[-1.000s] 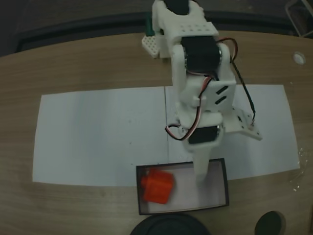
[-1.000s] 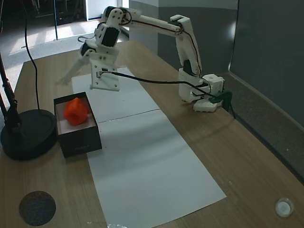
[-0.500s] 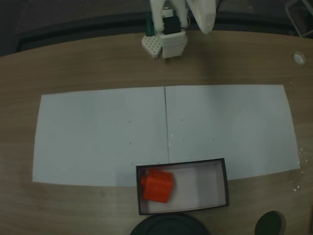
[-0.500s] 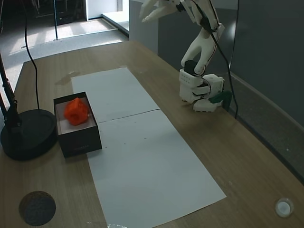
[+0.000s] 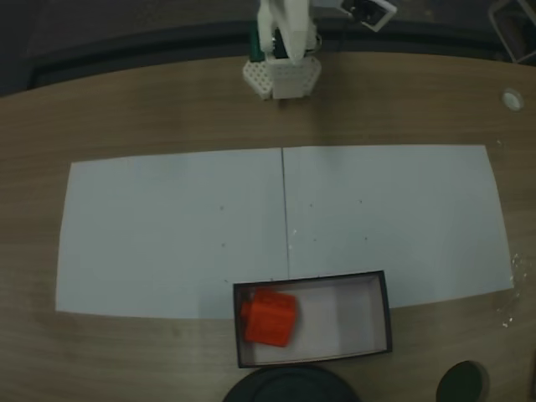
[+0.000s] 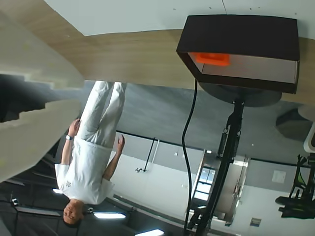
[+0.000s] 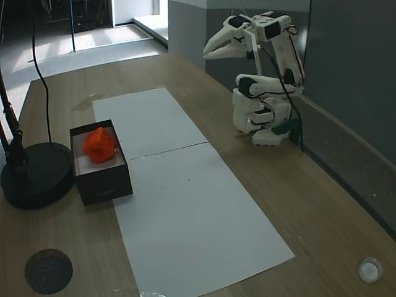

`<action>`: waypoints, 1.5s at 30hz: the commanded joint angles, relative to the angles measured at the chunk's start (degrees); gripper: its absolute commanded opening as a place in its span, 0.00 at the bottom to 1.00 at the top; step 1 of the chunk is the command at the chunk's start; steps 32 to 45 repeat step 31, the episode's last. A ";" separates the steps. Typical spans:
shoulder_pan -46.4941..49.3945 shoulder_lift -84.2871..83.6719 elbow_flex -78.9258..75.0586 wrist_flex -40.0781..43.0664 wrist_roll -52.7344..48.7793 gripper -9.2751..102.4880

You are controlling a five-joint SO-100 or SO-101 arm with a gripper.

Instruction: Grab a orange square and put it in the box.

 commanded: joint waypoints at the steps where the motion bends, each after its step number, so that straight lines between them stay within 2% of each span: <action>1: 1.49 2.72 4.57 -5.36 0.09 0.08; 6: 5.10 1.14 14.41 -12.04 0.09 0.08; 12: 5.62 2.46 34.19 -19.16 0.53 0.08; 14: 5.27 2.46 39.81 -20.21 4.83 0.08; 19: 2.99 2.46 44.30 -18.72 10.11 0.08; 26: -1.32 2.46 40.69 -5.36 9.67 0.08; 45: -1.05 2.46 40.61 -5.36 10.11 0.08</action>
